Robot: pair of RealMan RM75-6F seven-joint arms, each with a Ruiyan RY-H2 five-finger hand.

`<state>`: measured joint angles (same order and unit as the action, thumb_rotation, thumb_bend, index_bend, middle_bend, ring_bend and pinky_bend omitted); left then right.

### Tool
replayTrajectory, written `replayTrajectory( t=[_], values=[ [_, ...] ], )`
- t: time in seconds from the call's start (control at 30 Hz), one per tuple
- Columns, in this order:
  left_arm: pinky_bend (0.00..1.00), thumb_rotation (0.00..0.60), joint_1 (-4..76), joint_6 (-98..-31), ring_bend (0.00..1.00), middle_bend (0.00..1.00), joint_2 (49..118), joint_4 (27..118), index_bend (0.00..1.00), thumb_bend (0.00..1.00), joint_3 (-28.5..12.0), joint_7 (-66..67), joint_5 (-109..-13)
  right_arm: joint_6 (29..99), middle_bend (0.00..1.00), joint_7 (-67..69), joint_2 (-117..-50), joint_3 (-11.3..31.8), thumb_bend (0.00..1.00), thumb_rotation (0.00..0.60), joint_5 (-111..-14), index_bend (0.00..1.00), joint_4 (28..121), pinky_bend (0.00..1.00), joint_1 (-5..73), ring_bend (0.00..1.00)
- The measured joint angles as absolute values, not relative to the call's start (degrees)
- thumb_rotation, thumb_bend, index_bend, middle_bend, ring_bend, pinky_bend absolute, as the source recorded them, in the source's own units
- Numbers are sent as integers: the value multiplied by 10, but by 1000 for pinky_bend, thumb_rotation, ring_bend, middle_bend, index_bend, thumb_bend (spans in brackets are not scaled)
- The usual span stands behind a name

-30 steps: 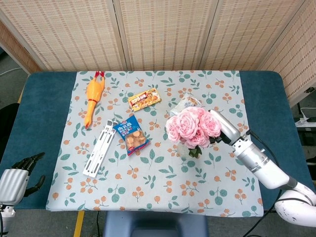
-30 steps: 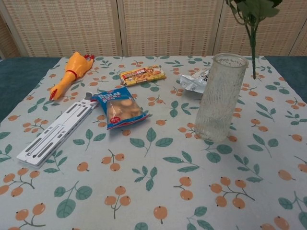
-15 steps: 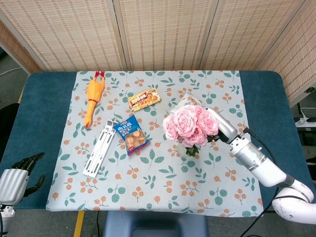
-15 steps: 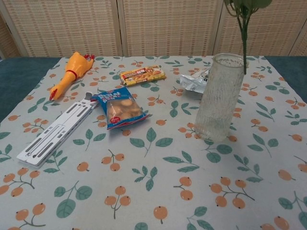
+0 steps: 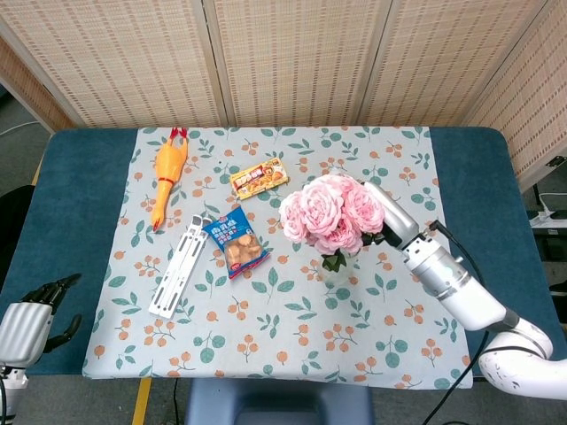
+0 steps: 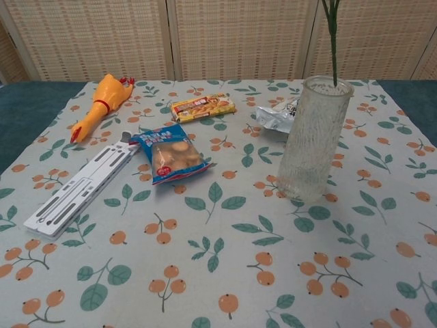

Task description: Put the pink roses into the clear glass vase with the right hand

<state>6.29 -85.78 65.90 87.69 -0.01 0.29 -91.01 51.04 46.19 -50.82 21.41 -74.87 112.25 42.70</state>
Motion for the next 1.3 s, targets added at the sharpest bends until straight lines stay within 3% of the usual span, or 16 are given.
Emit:
replayTrajectory(
  t=[0.6,0.77,0.9,1.07,1.17,1.3],
  values=[
    [458,600,63,-853,302,271,659,878,166,371,1,7,-906,466,984,567,-569,192,729,600,-802,880,1008,1000,444,1000],
    [458,600,62,-856,302,271,658,879,166,372,1,6,-908,457,984,588,-568,163,437,600,-831,649,980,1000,437,995],
    [458,600,63,-855,303,271,658,879,166,371,1,8,-909,452,984,612,-569,146,355,600,-842,549,955,1000,431,995],
    [458,600,63,-854,303,272,658,879,166,371,2,8,-909,459,984,643,-576,121,186,600,-867,403,913,1000,421,991],
    [458,600,63,-853,302,272,658,879,166,371,2,9,-909,463,984,660,-581,108,144,600,-879,337,892,1000,418,989],
    [458,600,64,-854,303,286,658,880,166,371,2,10,-909,466,984,672,-585,101,56,600,-886,102,877,1000,416,975]
  ],
)
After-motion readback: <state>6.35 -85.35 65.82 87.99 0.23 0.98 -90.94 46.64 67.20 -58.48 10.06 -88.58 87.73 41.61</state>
